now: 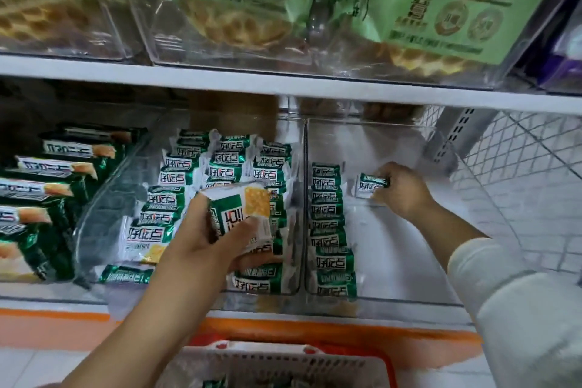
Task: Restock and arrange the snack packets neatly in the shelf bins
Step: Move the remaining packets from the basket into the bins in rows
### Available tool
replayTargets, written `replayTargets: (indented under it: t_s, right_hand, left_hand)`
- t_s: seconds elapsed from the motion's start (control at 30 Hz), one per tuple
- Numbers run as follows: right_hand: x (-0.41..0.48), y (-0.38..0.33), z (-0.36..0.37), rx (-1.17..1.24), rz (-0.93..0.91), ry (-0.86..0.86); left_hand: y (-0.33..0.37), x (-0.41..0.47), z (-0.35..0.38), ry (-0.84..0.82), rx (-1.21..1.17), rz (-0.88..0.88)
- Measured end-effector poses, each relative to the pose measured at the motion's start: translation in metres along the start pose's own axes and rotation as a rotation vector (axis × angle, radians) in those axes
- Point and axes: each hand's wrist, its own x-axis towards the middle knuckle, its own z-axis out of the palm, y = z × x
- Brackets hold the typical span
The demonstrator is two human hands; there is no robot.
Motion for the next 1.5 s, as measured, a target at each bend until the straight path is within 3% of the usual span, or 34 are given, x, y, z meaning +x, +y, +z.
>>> replayTargets:
  t_s: [0.17, 0.3, 0.47, 0.6, 0.7, 0.87, 1.03, 1.17, 1.27, 1.37, 1.5]
  right_hand:
    - [0.018, -0.008, 0.020, 0.067, -0.038, 0.073]
    - [0.017, -0.016, 0.031, 0.149, 0.019, 0.181]
    - [0.000, -0.025, 0.020, 0.145, 0.082, 0.196]
    - [-0.040, -0.047, -0.004, 0.269, -0.073, 0.299]
    - [-0.097, -0.077, -0.023, 0.485, -0.171, 0.170]
    - [-0.185, -0.121, -0.043, 0.684, -0.131, -0.261]
    - [-0.231, -0.119, -0.037, 0.776, -0.040, -0.271]
    - [-0.236, -0.115, -0.037, 0.789, -0.012, -0.300]
    - [-0.221, -0.114, -0.042, 0.797, -0.034, -0.230]
    - [-0.174, -0.090, -0.051, 0.860, 0.030, 0.016]
    - [-0.093, -0.029, -0.041, 0.570, 0.174, 0.232]
  left_hand:
    - [-0.005, 0.008, -0.007, 0.051, 0.001, -0.021]
    - [-0.007, 0.010, -0.006, 0.010, -0.001, 0.014]
    - [-0.008, 0.008, 0.001, -0.049, -0.005, -0.017]
    - [-0.005, 0.003, 0.003, -0.074, 0.038, -0.007]
    - [-0.002, -0.005, 0.006, -0.106, 0.083, -0.017]
    - [0.004, -0.025, 0.012, -0.153, 0.089, -0.001]
    - [0.002, -0.042, 0.008, -0.279, 0.162, -0.041]
    - [0.001, -0.045, 0.006, -0.259, 0.389, 0.120]
    - [0.002, -0.038, 0.011, -0.190, 0.464, 0.269]
    - [-0.006, -0.024, 0.018, -0.080, 0.629, 0.402]
    - [-0.024, -0.009, 0.023, -0.131, 0.985, 0.453]
